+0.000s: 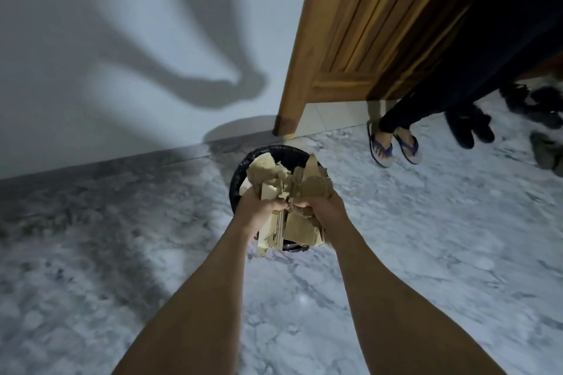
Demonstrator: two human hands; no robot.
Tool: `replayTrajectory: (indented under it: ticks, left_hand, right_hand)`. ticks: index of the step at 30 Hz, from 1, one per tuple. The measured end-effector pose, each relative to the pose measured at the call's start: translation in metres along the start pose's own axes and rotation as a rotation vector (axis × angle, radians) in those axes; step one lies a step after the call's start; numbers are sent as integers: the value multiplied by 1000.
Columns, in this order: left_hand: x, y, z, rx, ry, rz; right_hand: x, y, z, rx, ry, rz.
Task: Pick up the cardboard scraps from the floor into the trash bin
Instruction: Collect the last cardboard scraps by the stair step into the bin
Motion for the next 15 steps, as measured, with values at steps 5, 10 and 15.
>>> replayTrajectory:
  ticks: [5, 10, 15]
  left_hand:
    - [83, -31, -8, 68, -32, -96]
    - [133, -57, 3, 79, -84, -177]
    - [168, -82, 10, 119, -131, -278]
  right_hand:
    - [83, 20, 20, 41, 26, 64]
    - [138, 40, 25, -8, 75, 103]
    - [183, 49, 32, -24, 57, 187]
Point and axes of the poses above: each hand's wrist, its own x-axis towards the middle knuckle, its own z-axis out of the palm, y = z × x, the point moved 8 cm from there along x, towards the middle knuckle, and after that the axes turned 1 degree about y, right-handed, at the moved point
